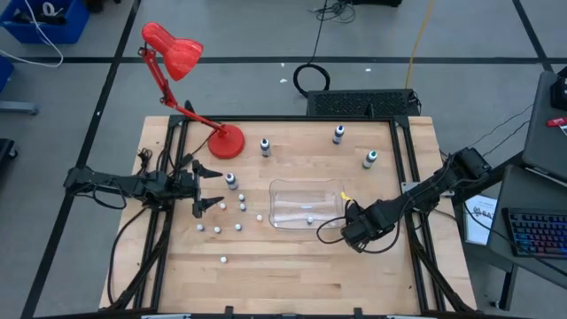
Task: Pick & Place food coloring
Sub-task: Put the small purple food coloring bottle into the transparent bin
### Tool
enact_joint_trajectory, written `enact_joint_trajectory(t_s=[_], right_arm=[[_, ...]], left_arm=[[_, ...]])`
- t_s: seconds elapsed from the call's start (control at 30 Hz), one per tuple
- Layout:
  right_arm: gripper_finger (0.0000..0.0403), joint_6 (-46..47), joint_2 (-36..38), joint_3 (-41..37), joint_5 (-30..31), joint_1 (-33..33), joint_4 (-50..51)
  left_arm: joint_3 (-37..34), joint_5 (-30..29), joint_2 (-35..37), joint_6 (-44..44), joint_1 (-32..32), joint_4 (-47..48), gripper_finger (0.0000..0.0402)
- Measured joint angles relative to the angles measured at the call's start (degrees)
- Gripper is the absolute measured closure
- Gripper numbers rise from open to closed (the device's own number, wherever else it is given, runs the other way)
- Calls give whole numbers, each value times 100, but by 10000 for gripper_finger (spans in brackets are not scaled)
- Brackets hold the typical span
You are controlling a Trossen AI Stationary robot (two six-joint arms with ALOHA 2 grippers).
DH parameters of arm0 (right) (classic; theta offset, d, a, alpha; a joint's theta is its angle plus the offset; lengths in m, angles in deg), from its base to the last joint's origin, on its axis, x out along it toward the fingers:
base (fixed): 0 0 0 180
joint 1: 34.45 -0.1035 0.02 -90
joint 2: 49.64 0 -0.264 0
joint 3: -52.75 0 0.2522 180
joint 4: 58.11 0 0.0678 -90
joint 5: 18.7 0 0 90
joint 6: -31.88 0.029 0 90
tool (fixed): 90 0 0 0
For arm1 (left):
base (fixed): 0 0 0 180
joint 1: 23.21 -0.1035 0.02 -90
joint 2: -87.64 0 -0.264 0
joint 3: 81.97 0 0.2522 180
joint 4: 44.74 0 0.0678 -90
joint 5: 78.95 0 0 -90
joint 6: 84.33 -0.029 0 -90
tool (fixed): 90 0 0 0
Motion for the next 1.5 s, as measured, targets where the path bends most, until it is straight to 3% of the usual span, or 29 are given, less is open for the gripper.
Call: enact_joint_trajectory(t_s=[0.37,0.83,1.13,1.33,1.5], right_arm=[[239,-8,0,0,2,0,2],[362,-60,4,0,56,0,-9],[363,-225,327,175,377,-4,298],[363,-65,1017,1013,1195,-4,1545],[363,-996,1569,1574,2194,143,929]], left_arm=[[0,0,0,0,1,0,14],[0,0,0,0,2,-1,14],[2,-2,0,-2,0,-2,14],[0,0,0,0,0,0,14],[1,-1,0,0,2,0,14]])
